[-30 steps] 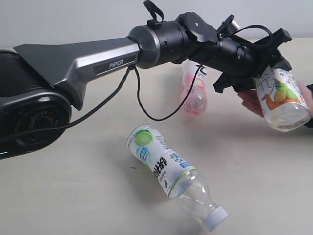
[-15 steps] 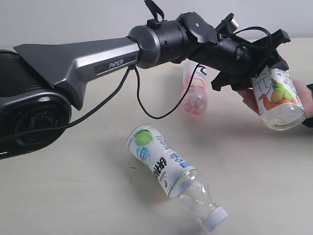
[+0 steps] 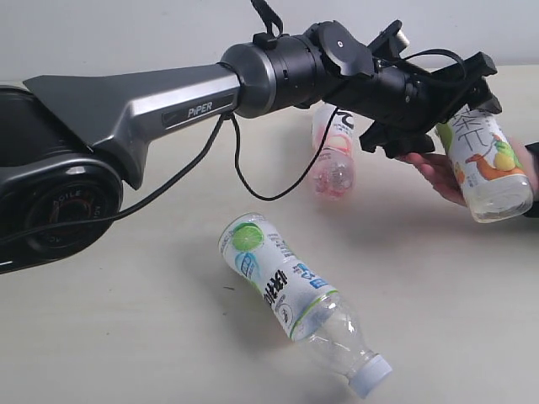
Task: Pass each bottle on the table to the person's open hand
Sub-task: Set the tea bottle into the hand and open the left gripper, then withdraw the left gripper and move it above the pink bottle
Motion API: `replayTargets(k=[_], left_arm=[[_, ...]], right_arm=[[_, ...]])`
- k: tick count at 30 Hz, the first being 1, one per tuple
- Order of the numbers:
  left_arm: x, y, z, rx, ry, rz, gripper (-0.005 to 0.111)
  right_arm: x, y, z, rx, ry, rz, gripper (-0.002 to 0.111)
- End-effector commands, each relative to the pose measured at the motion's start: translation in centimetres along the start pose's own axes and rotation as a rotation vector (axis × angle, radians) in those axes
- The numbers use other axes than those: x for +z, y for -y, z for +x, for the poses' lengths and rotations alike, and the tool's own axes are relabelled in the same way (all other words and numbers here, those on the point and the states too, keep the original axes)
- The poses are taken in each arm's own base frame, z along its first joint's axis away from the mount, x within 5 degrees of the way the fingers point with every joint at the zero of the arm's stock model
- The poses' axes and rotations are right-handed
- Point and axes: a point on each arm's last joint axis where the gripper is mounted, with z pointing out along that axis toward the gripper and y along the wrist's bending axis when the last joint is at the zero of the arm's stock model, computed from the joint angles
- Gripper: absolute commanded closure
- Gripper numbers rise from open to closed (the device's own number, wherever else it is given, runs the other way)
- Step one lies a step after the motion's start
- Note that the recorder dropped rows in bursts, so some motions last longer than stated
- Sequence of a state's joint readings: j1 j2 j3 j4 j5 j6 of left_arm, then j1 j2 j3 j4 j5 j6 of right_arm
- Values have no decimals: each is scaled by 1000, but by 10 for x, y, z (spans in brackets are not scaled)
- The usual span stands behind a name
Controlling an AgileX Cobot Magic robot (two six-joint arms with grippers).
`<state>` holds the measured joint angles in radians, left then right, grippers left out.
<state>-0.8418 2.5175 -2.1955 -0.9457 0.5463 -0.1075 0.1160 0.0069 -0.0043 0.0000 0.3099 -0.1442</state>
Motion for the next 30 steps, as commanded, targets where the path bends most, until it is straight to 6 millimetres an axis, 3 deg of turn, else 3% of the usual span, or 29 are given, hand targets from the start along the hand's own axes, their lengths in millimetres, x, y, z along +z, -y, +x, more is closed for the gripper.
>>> replayTargets(k=[1, 13, 21, 30], left_arm=[[-3, 2, -4, 13, 16, 4, 21], [-16, 9, -13, 2, 14, 22, 21], [-51, 18, -34, 63, -37, 41, 21], [-95, 42, -41, 325, -135, 95, 22]], right_arm=[[0, 0, 1, 0, 8, 0, 108], [0, 0, 1, 0, 8, 0, 108], [0, 0, 1, 0, 8, 0, 108], [0, 0, 0, 0, 13, 1, 108]])
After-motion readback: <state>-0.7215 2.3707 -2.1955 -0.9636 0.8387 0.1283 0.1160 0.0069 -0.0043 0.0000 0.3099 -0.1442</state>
